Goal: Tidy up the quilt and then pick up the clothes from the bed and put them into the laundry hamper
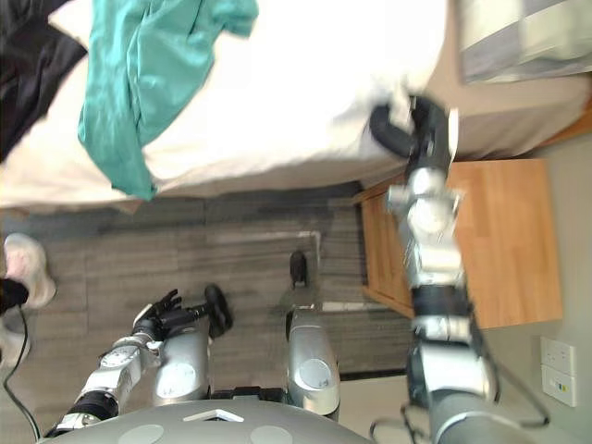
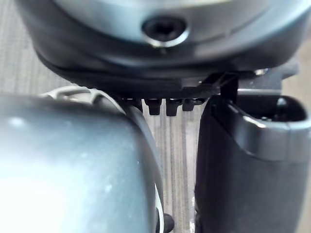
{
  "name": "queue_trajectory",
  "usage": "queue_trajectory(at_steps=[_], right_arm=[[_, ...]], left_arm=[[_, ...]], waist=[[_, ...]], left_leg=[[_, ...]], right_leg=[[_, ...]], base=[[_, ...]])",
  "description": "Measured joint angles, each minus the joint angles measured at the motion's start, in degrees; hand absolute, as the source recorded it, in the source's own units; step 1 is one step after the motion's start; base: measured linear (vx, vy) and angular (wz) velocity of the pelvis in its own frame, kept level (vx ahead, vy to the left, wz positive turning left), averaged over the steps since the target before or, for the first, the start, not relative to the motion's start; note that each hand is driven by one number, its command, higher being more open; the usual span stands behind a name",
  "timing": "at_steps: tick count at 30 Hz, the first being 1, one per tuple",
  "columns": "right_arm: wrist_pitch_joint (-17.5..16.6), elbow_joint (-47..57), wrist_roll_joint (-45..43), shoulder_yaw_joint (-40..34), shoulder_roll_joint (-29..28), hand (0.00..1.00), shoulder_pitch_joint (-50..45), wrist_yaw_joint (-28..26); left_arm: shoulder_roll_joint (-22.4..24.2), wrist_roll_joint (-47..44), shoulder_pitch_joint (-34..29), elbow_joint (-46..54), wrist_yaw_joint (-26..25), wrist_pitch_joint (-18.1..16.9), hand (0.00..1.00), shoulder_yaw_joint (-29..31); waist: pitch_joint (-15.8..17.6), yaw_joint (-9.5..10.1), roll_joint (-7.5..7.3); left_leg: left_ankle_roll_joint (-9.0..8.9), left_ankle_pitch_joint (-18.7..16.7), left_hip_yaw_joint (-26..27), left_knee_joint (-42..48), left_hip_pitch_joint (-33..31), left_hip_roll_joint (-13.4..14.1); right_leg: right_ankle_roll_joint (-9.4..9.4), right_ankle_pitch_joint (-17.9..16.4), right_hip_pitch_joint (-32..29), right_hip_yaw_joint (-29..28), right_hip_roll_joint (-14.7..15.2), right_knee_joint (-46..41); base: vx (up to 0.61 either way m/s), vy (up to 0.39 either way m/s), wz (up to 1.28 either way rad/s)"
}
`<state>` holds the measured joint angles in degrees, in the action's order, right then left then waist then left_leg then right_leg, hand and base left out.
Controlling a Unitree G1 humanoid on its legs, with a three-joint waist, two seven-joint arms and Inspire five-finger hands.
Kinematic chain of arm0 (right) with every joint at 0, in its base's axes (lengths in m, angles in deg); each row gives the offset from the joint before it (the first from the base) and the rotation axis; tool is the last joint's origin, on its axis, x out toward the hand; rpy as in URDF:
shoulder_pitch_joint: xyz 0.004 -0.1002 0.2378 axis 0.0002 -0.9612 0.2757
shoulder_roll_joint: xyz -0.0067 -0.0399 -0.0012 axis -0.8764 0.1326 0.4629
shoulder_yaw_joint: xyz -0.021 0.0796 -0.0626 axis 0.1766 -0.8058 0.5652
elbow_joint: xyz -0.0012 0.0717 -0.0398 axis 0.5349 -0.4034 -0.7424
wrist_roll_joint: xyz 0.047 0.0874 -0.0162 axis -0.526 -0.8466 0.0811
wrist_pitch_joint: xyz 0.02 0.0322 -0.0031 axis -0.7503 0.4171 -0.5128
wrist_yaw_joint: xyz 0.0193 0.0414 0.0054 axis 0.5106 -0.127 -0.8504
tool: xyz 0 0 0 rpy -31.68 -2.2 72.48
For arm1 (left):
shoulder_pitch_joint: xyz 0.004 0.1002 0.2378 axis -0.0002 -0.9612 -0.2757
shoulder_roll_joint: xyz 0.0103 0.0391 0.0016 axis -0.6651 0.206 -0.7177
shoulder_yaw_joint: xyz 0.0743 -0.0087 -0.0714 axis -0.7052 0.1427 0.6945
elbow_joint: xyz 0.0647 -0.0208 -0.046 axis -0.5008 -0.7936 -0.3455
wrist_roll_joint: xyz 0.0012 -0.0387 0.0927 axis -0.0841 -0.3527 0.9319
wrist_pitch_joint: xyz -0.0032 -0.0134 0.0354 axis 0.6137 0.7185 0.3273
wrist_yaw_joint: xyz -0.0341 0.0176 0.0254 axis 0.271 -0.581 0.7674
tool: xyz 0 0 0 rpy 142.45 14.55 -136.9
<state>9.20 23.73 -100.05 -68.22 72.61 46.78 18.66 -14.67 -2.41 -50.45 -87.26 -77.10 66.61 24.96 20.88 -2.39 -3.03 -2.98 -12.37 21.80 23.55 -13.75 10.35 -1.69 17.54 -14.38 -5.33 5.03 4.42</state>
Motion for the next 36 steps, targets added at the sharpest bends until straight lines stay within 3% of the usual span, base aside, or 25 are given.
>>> queue_trajectory(at_steps=[2,4,6,9,13,14,16,20,25,30,33,36], right_arm=[[-2.7,1.0,-5.1,-0.7,-4.0,1.00,-4.0,-0.3],[-8.1,3.0,-18.4,-1.5,-12.6,1.00,-11.1,-4.4],[-11.1,4.0,-23.9,-2.0,-17.4,1.00,-15.5,-6.9],[-13.4,4.3,-26.7,-5.1,-21.9,1.00,-23.2,-8.9],[-13.7,5.0,-25.4,-12.4,-22.2,1.00,-26.3,-6.7],[-13.7,7.2,-24.7,-14.4,-22.2,0.00,-26.3,-6.3],[-13.9,12.2,-24.4,-17.1,-22.1,0.00,-26.4,-5.9],[-14.1,19.2,-24.3,-18.2,-17.8,0.00,-26.0,-7.5],[-8.1,18.9,-22.8,-12.4,-8.0,0.00,-19.1,-9.4],[-4.4,15.0,-22.1,-5.6,-4.5,0.00,-11.5,-9.1],[-4.1,11.9,-22.3,-4.0,-4.4,0.00,-4.2,-8.1],[-4.2,10.1,-22.7,-3.7,-2.2,0.00,4.9,-7.0]], left_arm=[[-0.1,0.0,-1.3,-0.8,0.0,0.1,1.00,0.2],[-0.3,0.0,-3.4,-1.9,-0.1,0.9,1.00,0.5],[-0.2,-0.1,-4.8,-2.7,0.0,1.1,1.00,0.7],[1.1,-0.5,-6.9,-3.9,0.3,1.2,1.00,0.7],[2.8,-0.9,-8.1,-5.5,1.8,2.0,1.00,0.7],[2.8,-1.2,-8.7,-5.5,2.6,2.4,1.00,0.8],[2.8,-1.4,-9.4,-5.6,3.4,2.5,1.00,1.0],[2.6,-1.5,-9.7,-6.1,4.5,3.4,1.00,2.7],[1.9,-1.6,-9.7,-6.4,5.4,3.5,1.00,2.6],[1.0,-1.7,-9.6,-6.2,5.9,2.3,1.00,1.3],[0.0,-3.2,-9.3,-6.0,6.0,2.2,1.00,0.6],[-0.7,-4.9,-8.3,-5.9,6.0,2.4,1.00,0.8]], waist=[[-2.3,-0.35,-0.90],[-7.0,-0.87,-2.54],[-10.1,-1.28,-3.14],[-13.6,-2.98,-1.75],[-15.3,-4.39,0.87],[-15.4,-4.65,1.06],[-15.7,-5.70,0.91],[-16.9,-5.81,-0.15],[-17.1,-5.63,0.03],[-16.7,-3.73,0.89],[-13.3,-2.53,0.96],[-7.4,-2.36,1.18]], left_leg=[[-0.63,-0.7,1.2,-0.6,2.1,0.0],[-1.39,-1.4,2.9,-2.1,6.2,-0.5],[-1.79,-1.6,4.0,-3.4,8.1,-0.8],[-2.30,-1.4,6.0,-6.4,12.3,-0.7],[-2.79,-0.8,9.6,-10.7,17.0,-0.9],[-2.97,-0.7,10.4,-11.8,18.5,-1.0],[-3.15,0.0,10.5,-13.8,20.5,-1.4],[-3.07,1.6,10.4,-16.9,21.8,-2.3],[-3.03,3.3,7.6,-19.0,22.5,-3.2],[-2.99,4.9,5.0,-19.8,21.0,-3.8],[-2.64,5.5,3.7,-19.1,18.3,-3.9],[-2.18,3.6,2.0,-11.4,11.6,-2.9]], right_leg=[[-0.07,-1.0,1.3,-0.7,-0.1,0.0],[-1.58,-4.3,4.0,-1.6,0.3,0.0],[-2.35,-6.2,5.1,-2.6,0.4,0.0],[-2.80,-7.5,6.9,-3.9,-0.3,0.0],[-2.78,-7.5,8.0,-5.9,-1.1,0.0],[-2.69,-7.6,8.7,-6.2,-1.1,0.0],[-2.90,-8.0,9.9,-6.2,-1.2,0.0],[-3.02,-8.2,10.1,-6.1,-1.0,0.0],[-3.44,-9.4,11.2,-3.9,-0.4,-0.8],[-3.29,-10.6,10.5,-1.6,0.3,-1.5],[-3.17,-10.7,8.5,-1.1,0.8,-2.3],[-3.27,-10.6,4.9,-0.5,1.0,-3.7]], base=[[0.02,0.005,-0.36],[0.05,-0.030,-0.26],[0.08,-0.059,-0.25],[0.11,-0.062,-0.28],[0.11,-0.020,-0.39],[0.06,0.006,-0.33],[0.02,0.005,-0.06],[-0.02,-0.004,0.05],[-0.08,-0.018,0.27],[-0.09,-0.023,0.28],[-0.12,-0.012,0.20],[-0.15,0.000,0.21]])
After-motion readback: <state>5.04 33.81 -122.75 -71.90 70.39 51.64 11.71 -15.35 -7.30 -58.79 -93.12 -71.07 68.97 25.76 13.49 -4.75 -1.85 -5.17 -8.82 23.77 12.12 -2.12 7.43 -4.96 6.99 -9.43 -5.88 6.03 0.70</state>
